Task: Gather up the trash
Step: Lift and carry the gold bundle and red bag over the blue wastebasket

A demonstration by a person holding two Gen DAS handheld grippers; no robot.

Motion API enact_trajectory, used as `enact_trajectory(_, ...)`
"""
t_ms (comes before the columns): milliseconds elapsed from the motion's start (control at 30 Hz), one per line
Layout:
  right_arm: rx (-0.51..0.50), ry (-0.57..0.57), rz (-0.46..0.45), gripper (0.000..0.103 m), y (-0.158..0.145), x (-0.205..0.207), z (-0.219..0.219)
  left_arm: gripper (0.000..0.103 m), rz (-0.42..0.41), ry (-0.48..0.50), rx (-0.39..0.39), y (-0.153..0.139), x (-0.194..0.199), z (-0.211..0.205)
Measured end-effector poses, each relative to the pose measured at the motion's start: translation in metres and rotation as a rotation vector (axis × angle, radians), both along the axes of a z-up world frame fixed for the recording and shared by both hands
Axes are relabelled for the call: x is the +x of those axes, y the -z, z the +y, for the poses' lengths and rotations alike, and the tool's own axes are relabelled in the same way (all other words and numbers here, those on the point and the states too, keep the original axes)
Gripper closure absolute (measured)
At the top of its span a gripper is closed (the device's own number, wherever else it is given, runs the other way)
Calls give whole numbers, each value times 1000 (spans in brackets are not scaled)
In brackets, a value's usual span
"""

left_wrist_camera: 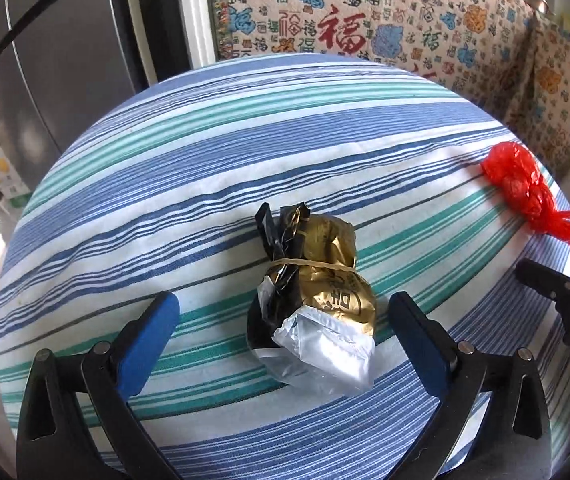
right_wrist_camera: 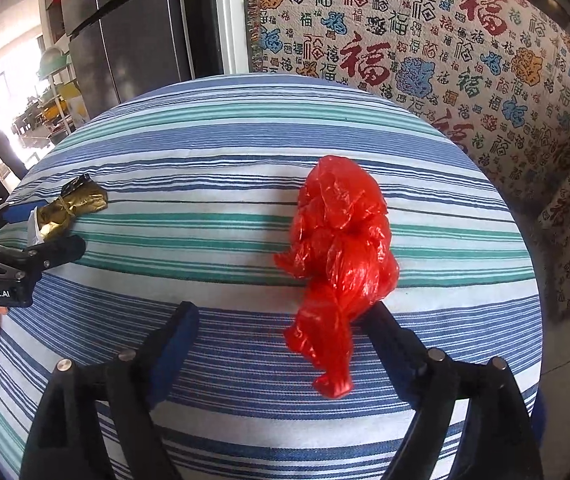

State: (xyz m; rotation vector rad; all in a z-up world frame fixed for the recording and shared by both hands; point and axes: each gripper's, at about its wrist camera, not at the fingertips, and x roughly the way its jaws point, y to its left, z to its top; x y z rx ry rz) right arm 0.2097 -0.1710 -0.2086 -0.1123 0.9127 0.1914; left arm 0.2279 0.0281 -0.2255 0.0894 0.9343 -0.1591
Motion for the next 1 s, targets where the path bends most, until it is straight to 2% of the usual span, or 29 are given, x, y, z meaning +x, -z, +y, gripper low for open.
enact_trajectory(467,0,-10,1,16,1,-2,-1,0,-1,1,-1,1,-4,-1)
enact_trajectory(533,-12,-34,49,16,0,0,-4,1,20,20,-3,0,-4,-1)
enact_trajectory(600,-3,-13,74,16,-10,1,-16,1,19,40,-70,-8,-5,5)
enact_trajectory(667,34,-14,21,16,-26,0,-24,1,-1,82,-145,-17,-8,9)
enact_trajectory(733,58,-16,-3,16,-39,10,-26,1,12,119,-163,-17,-7,6)
enact_trajectory(767,64,-29,6,16,-39,14,-23,2,25,123,-147,-14,-5,1)
enact_trajectory(800,66,-50,32,20,-35,21,-19,6,29,122,-130,-12,-4,-3)
enact_trajectory(833,60,-48,61,28,-28,28,-16,22,29,124,-111,-11,-4,-6)
enact_trajectory(867,61,-35,68,56,-25,30,-17,33,29,132,-92,-11,-4,-10)
enact_trajectory(900,85,-32,88,64,-21,31,-19,54,24,137,-77,-12,-4,-12)
enact_trajectory(1000,119,3,77,66,-28,21,-32,55,-19,140,-104,-24,-7,-11)
